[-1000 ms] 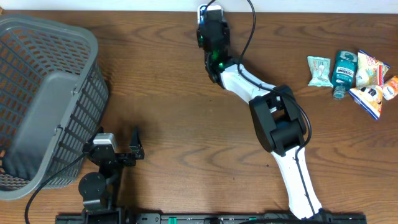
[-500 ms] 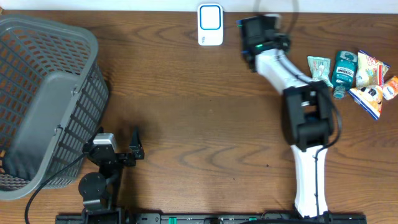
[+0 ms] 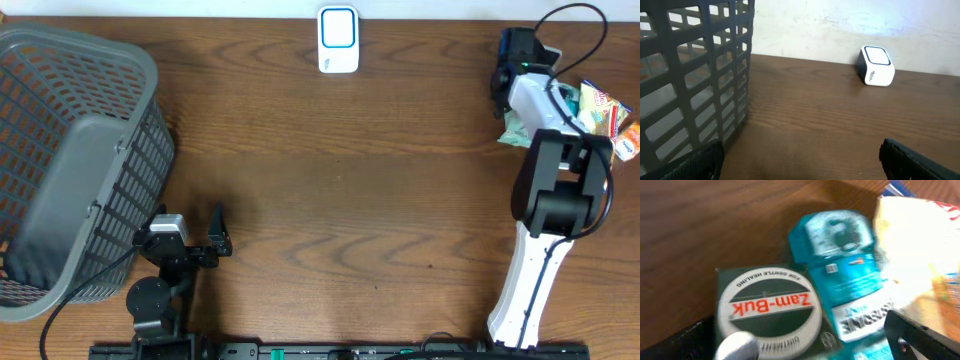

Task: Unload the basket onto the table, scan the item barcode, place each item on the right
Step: 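Carry the Zam-Buk tin to the right pile and release it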

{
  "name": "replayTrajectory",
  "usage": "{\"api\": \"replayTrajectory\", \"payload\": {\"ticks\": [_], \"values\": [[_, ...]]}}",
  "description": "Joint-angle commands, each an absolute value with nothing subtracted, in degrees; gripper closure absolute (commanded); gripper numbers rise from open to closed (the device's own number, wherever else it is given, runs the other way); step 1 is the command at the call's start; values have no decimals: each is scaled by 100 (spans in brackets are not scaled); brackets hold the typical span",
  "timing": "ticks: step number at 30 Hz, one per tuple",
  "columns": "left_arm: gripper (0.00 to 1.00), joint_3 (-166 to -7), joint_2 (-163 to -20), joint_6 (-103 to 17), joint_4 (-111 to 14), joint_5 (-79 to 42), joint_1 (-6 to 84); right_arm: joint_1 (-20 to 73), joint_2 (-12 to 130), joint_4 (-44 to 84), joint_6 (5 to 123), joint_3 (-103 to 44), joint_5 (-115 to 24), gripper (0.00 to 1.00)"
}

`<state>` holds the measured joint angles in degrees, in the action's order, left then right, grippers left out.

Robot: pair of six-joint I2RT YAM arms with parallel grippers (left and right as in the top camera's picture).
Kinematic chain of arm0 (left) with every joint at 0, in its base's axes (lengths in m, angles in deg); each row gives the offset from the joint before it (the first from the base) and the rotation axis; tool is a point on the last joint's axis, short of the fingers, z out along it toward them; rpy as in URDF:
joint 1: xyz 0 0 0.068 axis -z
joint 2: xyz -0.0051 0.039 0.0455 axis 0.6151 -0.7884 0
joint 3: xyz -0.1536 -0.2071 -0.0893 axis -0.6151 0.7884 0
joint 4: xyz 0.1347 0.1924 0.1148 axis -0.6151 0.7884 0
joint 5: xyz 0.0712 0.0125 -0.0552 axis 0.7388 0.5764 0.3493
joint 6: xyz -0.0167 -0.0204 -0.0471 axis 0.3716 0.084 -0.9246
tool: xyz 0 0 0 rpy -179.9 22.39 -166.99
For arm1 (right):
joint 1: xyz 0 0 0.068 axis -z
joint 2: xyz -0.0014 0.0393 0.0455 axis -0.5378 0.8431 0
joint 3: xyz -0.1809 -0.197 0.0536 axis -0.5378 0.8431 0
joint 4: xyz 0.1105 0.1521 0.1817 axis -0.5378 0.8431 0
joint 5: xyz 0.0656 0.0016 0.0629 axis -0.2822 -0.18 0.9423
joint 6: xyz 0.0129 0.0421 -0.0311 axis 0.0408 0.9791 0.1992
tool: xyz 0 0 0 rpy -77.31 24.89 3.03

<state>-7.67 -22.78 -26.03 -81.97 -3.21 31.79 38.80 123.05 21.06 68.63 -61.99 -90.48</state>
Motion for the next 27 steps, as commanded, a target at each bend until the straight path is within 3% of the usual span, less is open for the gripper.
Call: {"api": "replayTrajectory", "payload": {"ticks": [1, 12, 27], "values": [[2, -668, -2265, -2590, -8011, -391, 3176, 3702, 11156, 2237, 7114, -6278, -8983, 1], [2, -668, -2263, -2590, -8011, -391, 3176, 3115, 8502, 3786, 7110, -6278, -7960, 1], [2, -668, -2263, -2590, -8011, -391, 3176, 2859, 6286, 5867, 7092, -6278, -8181, 1]]}}
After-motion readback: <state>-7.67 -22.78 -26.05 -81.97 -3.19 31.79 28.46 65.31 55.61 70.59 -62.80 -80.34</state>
